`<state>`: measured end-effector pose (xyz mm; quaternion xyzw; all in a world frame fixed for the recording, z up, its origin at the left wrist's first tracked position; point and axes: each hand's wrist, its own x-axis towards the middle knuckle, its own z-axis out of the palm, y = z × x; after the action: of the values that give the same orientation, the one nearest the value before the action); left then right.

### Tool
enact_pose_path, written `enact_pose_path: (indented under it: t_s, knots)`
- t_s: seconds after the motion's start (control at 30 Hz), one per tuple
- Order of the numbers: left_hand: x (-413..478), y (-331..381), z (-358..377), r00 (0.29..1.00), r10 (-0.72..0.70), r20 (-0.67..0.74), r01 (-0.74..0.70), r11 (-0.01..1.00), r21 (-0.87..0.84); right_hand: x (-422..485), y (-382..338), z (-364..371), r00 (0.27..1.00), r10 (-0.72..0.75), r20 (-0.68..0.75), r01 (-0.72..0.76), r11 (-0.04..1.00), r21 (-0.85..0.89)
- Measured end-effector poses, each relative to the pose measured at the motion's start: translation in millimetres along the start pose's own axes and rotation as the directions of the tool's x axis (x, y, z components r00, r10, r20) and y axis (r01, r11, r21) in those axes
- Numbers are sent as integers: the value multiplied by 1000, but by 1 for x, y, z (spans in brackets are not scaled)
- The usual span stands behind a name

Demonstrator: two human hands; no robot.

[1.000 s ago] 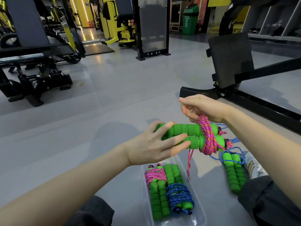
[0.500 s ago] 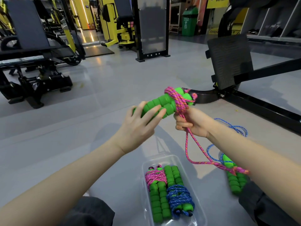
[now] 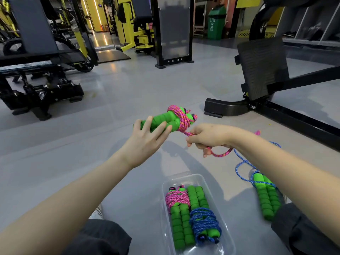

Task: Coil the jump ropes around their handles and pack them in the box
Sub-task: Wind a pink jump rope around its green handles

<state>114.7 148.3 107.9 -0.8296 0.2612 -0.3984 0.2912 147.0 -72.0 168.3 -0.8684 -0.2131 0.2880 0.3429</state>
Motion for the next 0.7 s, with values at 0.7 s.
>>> enact_pose_path:
  t_s: [0.7]
  knots:
    - [-27, -9, 10, 980, 67, 190, -48, 994, -101, -54, -45, -48, 978, -183, 99, 208, 838, -505]
